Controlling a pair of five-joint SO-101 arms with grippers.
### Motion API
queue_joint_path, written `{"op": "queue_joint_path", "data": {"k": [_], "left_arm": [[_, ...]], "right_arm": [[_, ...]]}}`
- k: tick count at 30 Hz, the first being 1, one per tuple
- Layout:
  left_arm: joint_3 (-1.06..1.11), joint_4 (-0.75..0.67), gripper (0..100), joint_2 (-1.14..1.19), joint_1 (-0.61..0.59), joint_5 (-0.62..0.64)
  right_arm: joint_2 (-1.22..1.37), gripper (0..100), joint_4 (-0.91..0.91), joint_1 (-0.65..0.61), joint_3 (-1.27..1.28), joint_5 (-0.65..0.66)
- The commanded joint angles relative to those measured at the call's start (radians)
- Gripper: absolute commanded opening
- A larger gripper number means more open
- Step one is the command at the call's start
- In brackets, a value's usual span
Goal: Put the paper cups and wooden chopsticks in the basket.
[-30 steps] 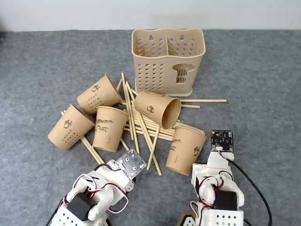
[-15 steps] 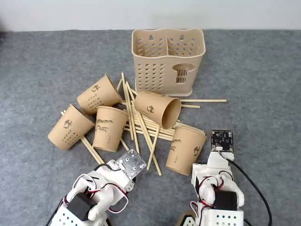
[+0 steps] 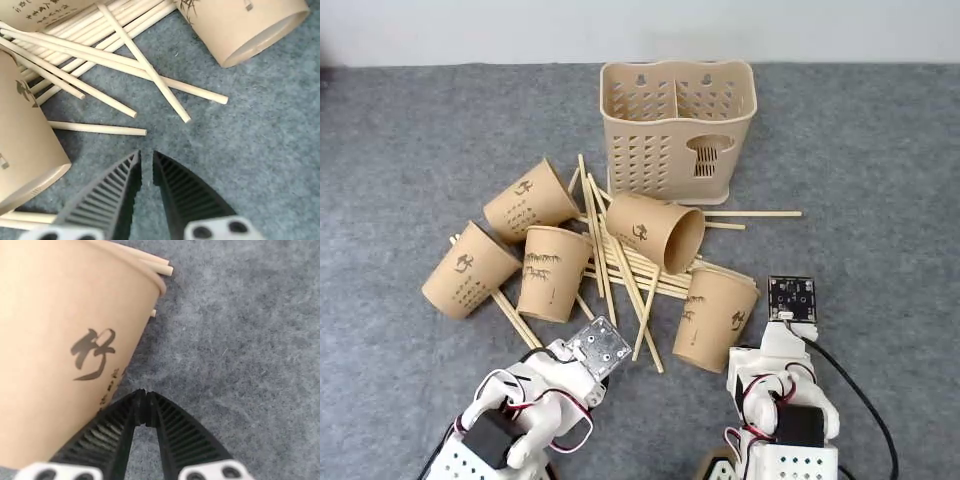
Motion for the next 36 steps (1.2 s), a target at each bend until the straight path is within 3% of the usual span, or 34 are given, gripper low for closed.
{"op": "queue_joint_path", "data": {"k": [1,26,30,36], "left_arm": [[-0.019,0.005,5,-0.014,0.005,-0.017],[-0.019,0.005,5,-0.014,-0.003,-0.017],[-0.019,0.005,5,-0.014,-0.11,-0.017],[-0.019,0.005,5,-0.014,-0.417,-0.017]], "right_arm": [[-0.002,0.9,0.004,-0.005,0.018,-0.005],[-0.002,0.9,0.004,-0.005,0.018,-0.005],[-0.002,0.9,0.004,-0.005,0.018,-0.005],[-0.002,0.9,0.004,-0.005,0.018,-0.005]]}}
